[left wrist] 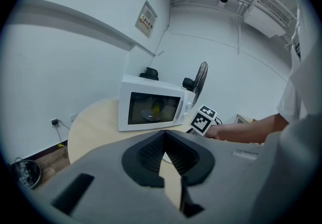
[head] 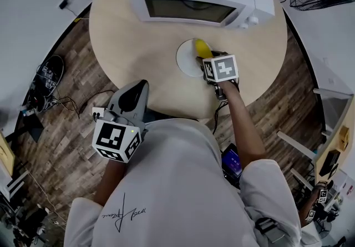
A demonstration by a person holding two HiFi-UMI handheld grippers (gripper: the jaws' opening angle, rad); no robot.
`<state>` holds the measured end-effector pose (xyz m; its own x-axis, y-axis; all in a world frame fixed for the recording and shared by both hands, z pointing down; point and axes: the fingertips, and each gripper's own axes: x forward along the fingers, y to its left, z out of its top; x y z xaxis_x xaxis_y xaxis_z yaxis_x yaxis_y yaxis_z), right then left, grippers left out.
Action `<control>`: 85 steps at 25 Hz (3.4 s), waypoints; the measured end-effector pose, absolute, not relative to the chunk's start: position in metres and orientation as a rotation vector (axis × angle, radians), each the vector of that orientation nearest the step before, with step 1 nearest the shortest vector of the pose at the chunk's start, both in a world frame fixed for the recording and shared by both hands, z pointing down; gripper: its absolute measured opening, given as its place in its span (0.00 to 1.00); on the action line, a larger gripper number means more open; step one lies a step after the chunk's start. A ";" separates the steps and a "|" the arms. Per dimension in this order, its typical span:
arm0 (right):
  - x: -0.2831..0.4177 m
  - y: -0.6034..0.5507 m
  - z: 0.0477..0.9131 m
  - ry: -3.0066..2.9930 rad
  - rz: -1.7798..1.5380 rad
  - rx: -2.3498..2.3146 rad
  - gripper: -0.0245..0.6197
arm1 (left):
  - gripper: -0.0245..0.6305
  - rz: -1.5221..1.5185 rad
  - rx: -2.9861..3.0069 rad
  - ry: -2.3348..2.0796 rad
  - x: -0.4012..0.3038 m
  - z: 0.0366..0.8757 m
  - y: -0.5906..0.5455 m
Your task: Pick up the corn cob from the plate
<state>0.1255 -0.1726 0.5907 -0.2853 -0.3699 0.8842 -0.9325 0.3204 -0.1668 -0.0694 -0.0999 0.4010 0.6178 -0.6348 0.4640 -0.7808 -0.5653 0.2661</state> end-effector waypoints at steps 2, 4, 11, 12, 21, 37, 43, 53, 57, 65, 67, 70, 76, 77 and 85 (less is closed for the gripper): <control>0.126 -0.171 0.588 -1.822 0.923 1.170 0.45 | 0.03 0.464 2.416 -1.126 -0.069 0.400 -0.098; 0.127 -0.169 0.585 -1.824 0.923 1.178 0.45 | 0.03 0.469 2.425 -1.123 -0.068 0.400 -0.096; 0.129 -0.165 0.575 -1.831 0.930 1.217 0.45 | 0.03 0.452 2.427 -1.102 -0.067 0.401 -0.093; 0.129 -0.164 0.573 -1.833 0.930 1.223 0.45 | 0.03 0.450 2.428 -1.101 -0.068 0.401 -0.093; 0.130 -0.154 0.557 -1.872 0.931 1.252 0.45 | 0.03 0.426 2.436 -1.098 -0.065 0.396 -0.088; 0.141 -0.137 0.533 -1.923 0.913 1.294 0.45 | 0.03 0.371 2.417 -1.085 -0.051 0.392 -0.081; 0.144 -0.131 0.521 -1.945 0.901 1.312 0.45 | 0.03 0.376 2.428 -1.078 -0.049 0.391 -0.077; 0.150 -0.119 0.509 -1.971 0.885 1.331 0.45 | 0.03 0.373 2.431 -1.073 -0.047 0.393 -0.072; 0.149 -0.116 0.505 -1.977 0.882 1.343 0.45 | 0.03 0.375 2.426 -1.068 -0.049 0.394 -0.069; 0.152 -0.110 0.494 -2.010 0.880 1.358 0.45 | 0.03 0.355 2.421 -1.069 -0.050 0.391 -0.071; 0.153 -0.109 0.492 -2.018 0.875 1.363 0.45 | 0.03 0.349 2.426 -1.065 -0.048 0.389 -0.072; 0.154 -0.106 0.488 -2.029 0.872 1.376 0.45 | 0.03 0.347 2.429 -1.066 -0.046 0.388 -0.071; 0.154 -0.096 0.478 -2.066 0.882 1.425 0.45 | 0.03 0.345 2.424 -1.077 -0.050 0.389 -0.069; 0.153 -0.094 0.476 -2.076 0.894 1.432 0.45 | 0.03 0.340 2.421 -1.081 -0.052 0.388 -0.068; 0.155 -0.092 0.459 -2.119 0.887 1.487 0.45 | 0.03 0.331 2.408 -1.098 -0.055 0.387 -0.071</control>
